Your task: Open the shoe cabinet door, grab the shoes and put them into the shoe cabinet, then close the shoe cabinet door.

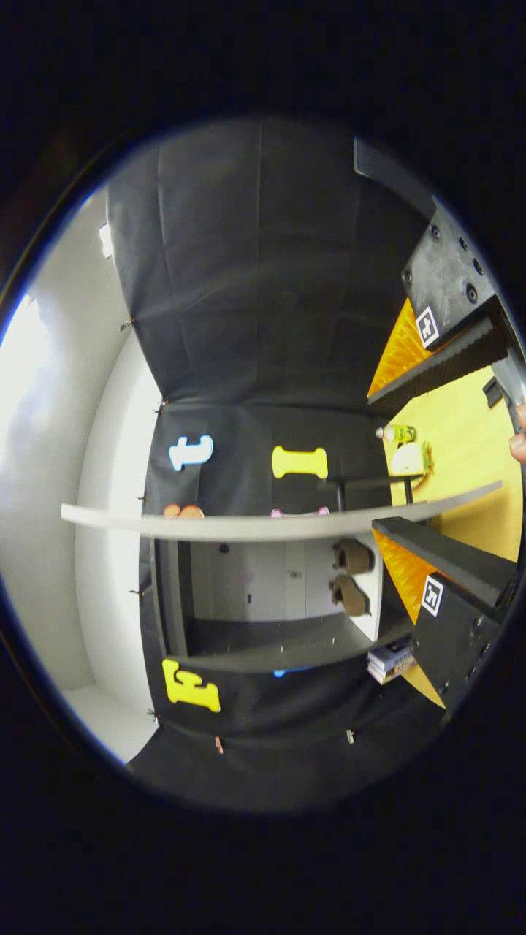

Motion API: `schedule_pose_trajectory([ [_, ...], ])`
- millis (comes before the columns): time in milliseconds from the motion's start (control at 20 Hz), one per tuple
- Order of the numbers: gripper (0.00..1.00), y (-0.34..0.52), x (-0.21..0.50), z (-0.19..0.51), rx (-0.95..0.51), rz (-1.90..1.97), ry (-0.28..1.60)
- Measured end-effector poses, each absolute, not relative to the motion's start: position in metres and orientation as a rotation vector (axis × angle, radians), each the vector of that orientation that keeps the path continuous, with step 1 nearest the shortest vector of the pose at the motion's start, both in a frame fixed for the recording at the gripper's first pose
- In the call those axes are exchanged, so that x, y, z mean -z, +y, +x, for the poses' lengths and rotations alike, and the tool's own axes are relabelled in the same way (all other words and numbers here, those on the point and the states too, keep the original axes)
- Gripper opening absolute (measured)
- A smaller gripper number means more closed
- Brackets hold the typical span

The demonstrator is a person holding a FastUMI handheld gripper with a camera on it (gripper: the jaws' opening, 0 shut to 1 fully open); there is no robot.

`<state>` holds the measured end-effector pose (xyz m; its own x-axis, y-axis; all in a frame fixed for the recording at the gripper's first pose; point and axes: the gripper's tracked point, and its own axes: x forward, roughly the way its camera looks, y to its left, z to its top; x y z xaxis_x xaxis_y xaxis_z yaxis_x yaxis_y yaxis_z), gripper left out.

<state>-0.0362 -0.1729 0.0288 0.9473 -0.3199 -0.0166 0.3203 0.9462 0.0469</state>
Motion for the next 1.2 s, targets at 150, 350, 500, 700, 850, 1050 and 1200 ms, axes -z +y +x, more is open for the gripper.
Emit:
schedule_pose_trajectory([
  [150, 0.98, -0.205, -0.022, -0.021, 0.381, 0.041, 0.02],
  [350, 0.98, -0.219, -0.008, 0.007, 0.388, 0.055, 0.051],
  [500, 0.98, -0.216, -0.005, 0.011, 0.357, 0.067, 0.065],
  [700, 0.96, -0.2, -0.006, 0.017, 0.372, 0.002, 0.056],
  [850, 0.96, -0.193, -0.009, 0.017, 0.371, -0.003, 0.061],
  [1050, 0.96, -0.17, -0.002, 0.015, 0.338, 0.075, 0.076],
  [1200, 0.96, -0.155, -0.003, 0.016, 0.32, 0.071, 0.071],
])
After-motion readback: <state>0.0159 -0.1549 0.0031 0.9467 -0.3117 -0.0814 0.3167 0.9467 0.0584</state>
